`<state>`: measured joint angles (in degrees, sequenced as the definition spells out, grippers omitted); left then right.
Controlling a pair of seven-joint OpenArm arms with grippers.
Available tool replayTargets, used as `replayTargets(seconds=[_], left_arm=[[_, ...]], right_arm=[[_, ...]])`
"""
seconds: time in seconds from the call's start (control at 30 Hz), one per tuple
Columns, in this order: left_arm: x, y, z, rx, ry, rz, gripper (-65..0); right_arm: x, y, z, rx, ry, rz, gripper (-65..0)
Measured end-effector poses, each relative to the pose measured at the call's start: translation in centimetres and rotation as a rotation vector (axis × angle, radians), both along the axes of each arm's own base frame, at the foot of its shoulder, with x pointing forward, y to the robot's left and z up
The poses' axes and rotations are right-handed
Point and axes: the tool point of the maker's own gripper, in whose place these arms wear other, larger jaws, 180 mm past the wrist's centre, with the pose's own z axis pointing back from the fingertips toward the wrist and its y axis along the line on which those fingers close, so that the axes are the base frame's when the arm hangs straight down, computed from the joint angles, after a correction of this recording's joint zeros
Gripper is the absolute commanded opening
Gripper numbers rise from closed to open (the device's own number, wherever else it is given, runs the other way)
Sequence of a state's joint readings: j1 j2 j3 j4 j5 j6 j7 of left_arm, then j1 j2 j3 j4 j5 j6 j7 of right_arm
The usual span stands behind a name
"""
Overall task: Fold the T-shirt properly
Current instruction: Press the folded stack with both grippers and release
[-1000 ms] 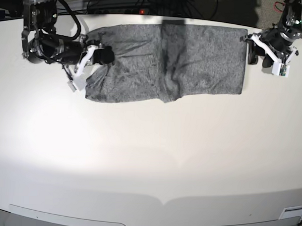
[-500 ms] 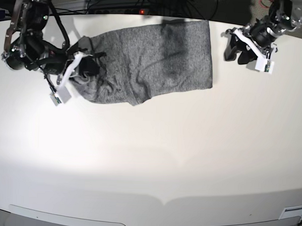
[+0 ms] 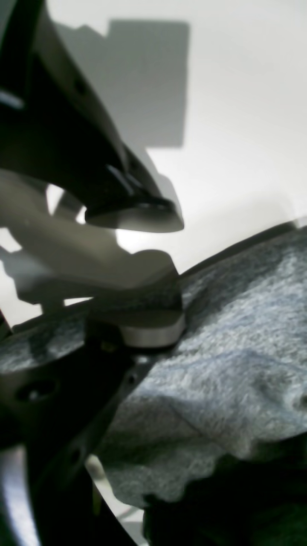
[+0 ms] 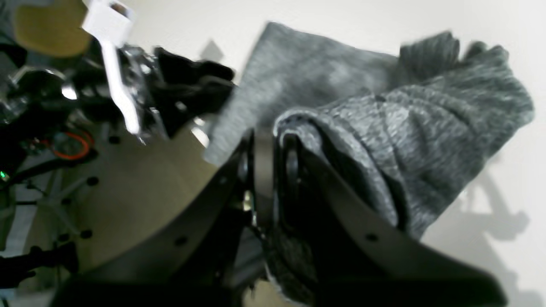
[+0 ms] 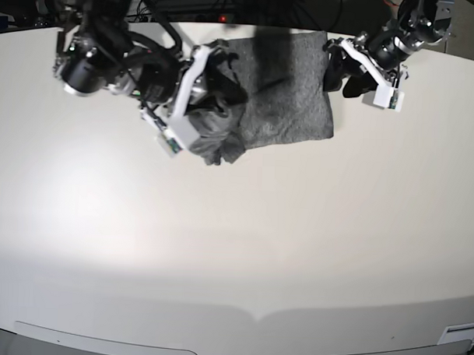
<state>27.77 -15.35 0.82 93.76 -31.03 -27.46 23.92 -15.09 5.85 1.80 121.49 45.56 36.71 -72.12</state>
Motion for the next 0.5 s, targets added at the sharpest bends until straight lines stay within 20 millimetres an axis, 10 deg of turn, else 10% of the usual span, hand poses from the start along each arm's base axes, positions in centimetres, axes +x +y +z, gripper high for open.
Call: replayTargets(seconds=[0.5], left_arm=[[0.1, -1.9, 0.2, -0.057, 0.001, 0.031, -37.1]], right_arm=[[-2.2, 9.8, -0.2, 0.036, -0.022, 0.112, -65.0]])
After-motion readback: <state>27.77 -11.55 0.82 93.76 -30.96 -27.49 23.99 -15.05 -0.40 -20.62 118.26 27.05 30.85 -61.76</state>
